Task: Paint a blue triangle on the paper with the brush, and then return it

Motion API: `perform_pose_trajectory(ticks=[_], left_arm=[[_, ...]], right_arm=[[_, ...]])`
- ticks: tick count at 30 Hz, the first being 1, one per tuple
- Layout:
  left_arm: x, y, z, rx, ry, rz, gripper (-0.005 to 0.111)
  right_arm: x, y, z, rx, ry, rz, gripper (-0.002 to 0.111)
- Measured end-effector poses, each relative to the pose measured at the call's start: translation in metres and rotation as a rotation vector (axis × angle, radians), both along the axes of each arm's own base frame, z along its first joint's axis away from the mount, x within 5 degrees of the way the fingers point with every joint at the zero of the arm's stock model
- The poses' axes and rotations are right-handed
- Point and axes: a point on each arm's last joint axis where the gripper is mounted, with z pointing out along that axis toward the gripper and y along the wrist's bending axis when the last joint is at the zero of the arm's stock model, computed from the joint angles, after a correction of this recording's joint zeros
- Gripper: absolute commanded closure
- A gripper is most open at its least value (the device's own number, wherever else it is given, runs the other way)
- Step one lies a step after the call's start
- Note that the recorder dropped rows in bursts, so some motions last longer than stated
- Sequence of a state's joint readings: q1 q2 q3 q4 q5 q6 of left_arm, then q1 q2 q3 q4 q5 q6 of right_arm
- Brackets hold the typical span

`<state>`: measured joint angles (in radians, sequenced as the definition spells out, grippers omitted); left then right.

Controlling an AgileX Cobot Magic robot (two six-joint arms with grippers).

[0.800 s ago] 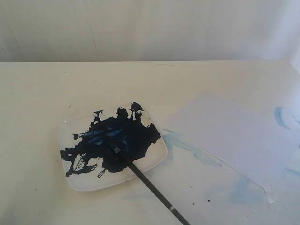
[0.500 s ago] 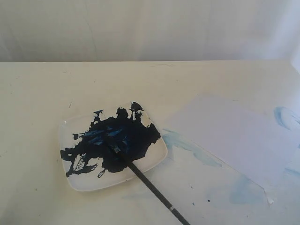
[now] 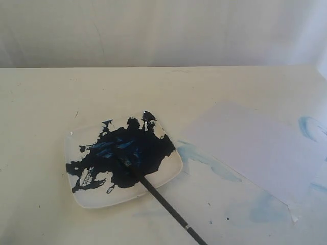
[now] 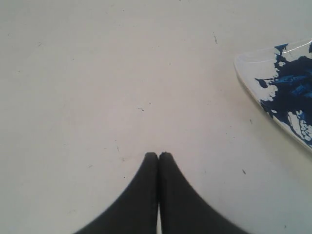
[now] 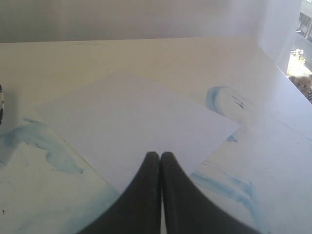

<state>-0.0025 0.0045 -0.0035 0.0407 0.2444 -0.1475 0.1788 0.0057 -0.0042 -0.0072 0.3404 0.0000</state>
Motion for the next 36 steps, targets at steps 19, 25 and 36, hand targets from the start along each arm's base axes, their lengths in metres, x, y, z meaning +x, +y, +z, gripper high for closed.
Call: perform_pose_trajectory(ticks=[19, 25, 36], left_arm=[[0.000, 0.000, 0.000, 0.000, 0.000, 0.000, 0.107], [0.000, 0.000, 0.000, 0.000, 0.000, 0.000, 0.107], [0.000, 0.000, 0.000, 0.000, 0.000, 0.000, 0.107]], right_arm=[[0.000, 0.000, 0.001, 0.010, -0.013, 0.001, 0.108], [0.000, 0.000, 0.001, 0.010, -0.015, 0.001, 0.108], [0.003, 0.001, 0.020, 0.047, -0.222, 0.001, 0.108]])
